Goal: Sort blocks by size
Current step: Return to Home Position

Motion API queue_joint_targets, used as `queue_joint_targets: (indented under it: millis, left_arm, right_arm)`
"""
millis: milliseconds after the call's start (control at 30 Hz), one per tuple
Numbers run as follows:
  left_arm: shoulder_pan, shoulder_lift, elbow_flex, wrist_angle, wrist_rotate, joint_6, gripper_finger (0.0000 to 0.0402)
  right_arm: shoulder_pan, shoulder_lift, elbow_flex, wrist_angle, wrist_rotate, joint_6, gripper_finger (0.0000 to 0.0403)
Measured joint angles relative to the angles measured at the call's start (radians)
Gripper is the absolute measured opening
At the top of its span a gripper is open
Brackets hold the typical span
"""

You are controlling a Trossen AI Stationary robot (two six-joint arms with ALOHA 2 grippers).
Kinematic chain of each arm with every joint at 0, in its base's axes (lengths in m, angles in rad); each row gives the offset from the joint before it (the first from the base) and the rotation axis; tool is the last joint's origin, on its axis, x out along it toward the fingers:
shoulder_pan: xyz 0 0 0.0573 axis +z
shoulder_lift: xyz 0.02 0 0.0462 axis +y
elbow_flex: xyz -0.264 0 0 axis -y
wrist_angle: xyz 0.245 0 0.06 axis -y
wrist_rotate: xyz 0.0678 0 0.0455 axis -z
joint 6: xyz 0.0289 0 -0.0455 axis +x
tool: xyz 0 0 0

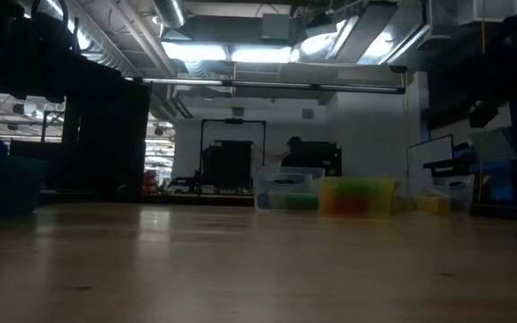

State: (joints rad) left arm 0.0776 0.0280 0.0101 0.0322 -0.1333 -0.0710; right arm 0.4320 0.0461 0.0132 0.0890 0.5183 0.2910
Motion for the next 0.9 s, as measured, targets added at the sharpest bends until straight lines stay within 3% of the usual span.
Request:
queue_joint_targets:
  millis: [200,400,900]
  left_arm:
    - [0.0,0.0,0.0,0.0,0.0,0.0,0.0214]
    - [0.0,0.0,0.0,0.0,0.0,0.0,0.0214]
    - [0.0,0.0,0.0,0.0,0.0,0.0,0.0214]
  right_arm:
    - [-0.001,-0.001,-0.001,0.045,0.049,-0.102,0.0014]
    - [-0.076,0.0,-0.002,0.017,-0.009,-0.124,0.0014]
    - [-0.475,0.0,0.0,0.006,-0.506,-0.084,0.0014]
